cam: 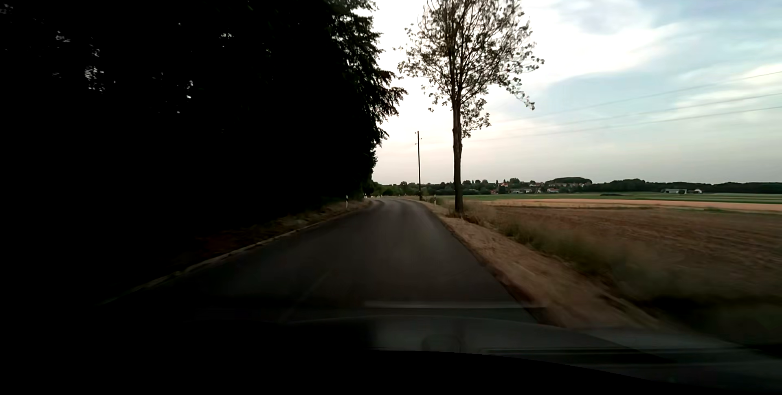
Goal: Follow the waypoints while adhering to traffic rules and regulations
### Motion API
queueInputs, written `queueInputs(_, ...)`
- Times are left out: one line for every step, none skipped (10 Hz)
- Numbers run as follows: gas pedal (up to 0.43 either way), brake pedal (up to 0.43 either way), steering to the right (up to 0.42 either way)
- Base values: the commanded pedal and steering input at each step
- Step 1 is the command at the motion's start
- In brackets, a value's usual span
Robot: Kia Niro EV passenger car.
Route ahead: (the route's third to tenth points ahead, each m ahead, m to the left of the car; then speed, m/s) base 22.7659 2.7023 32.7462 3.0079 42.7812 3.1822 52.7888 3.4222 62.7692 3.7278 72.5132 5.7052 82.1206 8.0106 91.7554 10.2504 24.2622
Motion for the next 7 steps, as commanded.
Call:
queueInputs(0.000, 0.006, 0.000)
queueInputs(0.000, 0.006, -0.002)
queueInputs(0.000, 0.006, -0.003)
queueInputs(0.000, 0.006, -0.004)
queueInputs(0.000, 0.006, -0.004)
queueInputs(0.028, 0.006, -0.004)
queueInputs(0.039, 0.006, -0.006)
